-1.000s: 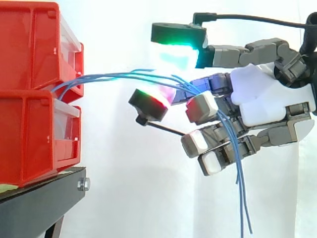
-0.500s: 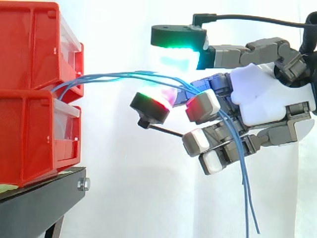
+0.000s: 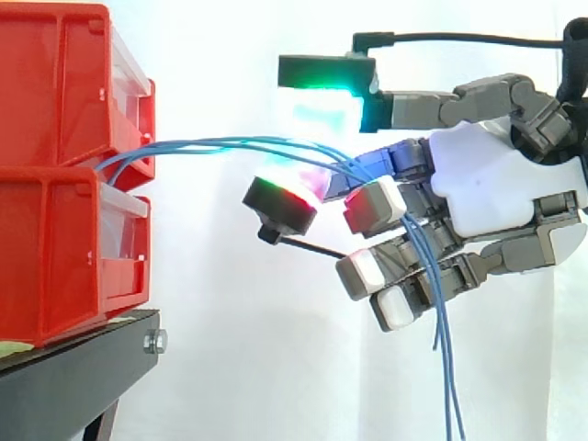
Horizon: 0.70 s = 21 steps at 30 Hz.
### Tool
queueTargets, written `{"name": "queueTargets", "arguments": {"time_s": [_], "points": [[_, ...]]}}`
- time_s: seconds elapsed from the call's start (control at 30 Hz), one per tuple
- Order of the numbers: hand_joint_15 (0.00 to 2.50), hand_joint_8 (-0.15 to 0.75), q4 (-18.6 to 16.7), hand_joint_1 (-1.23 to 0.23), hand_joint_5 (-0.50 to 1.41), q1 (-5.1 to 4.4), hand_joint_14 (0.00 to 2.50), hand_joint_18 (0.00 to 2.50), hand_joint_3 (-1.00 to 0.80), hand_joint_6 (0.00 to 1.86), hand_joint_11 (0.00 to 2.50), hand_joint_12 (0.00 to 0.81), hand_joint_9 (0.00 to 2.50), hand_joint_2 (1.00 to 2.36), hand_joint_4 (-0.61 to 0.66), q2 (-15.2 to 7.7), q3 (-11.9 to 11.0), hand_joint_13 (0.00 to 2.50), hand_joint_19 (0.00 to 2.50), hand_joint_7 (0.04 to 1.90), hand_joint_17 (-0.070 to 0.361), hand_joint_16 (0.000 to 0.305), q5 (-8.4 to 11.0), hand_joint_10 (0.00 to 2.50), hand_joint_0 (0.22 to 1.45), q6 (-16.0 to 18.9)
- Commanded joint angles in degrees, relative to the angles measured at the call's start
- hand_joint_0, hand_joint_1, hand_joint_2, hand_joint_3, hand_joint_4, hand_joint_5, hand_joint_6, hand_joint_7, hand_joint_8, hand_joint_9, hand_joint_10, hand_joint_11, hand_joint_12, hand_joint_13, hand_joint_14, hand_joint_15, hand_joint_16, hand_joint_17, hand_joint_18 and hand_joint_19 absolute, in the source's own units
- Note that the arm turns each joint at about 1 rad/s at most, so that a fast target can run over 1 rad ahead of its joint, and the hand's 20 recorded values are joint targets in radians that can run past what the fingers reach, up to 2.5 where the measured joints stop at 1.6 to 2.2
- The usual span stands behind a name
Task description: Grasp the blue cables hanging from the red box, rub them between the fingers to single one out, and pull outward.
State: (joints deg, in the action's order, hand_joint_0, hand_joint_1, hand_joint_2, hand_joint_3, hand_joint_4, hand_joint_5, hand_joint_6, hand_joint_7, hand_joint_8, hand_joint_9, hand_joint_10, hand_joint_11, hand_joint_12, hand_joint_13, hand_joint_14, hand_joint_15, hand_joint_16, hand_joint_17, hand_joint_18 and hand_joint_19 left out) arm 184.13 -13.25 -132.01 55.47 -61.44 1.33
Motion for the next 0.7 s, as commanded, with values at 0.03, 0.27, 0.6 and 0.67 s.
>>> {"name": "queueTargets", "arguments": {"time_s": [0.03, 0.27, 0.6, 0.67], "points": [[0.8, 0.243, 0.0, -0.6, -0.09, -0.02, 0.03, 0.87, -0.2, 0.8, 0.81, 0.365, 1.27, 1.01, 0.06, 0.0, 0.0, 1.03, 0.72, 1.06, 0.122, 0.054, 0.0, 0.02, 0.56, 0.0], [0.8, 0.249, 0.0, -0.7, -0.11, -0.02, 0.03, 0.86, -0.13, 0.85, 0.81, 0.362, 1.23, 1.01, 0.05, 0.0, 0.1, 1.02, 0.73, 1.09, 0.118, 0.053, 0.0, 0.02, 0.57, 0.1], [0.82, 0.236, 0.0, -0.82, -0.12, -0.02, 0.03, 0.83, -0.05, 0.91, 0.85, 0.324, 1.18, 1.02, -0.03, 0.0, 0.0, 0.99, 0.74, 1.14, 0.1, 0.044, 0.0, 0.03, 0.61, 0.0], [0.83, 0.227, 0.0, -0.84, -0.12, -0.02, 0.03, 0.82, -0.03, 0.92, 0.85, 0.321, 1.18, 1.03, -0.05, 0.0, 0.1, 0.99, 0.74, 1.17, 0.095, 0.042, 0.0, 0.03, 0.62, 0.0]]}}
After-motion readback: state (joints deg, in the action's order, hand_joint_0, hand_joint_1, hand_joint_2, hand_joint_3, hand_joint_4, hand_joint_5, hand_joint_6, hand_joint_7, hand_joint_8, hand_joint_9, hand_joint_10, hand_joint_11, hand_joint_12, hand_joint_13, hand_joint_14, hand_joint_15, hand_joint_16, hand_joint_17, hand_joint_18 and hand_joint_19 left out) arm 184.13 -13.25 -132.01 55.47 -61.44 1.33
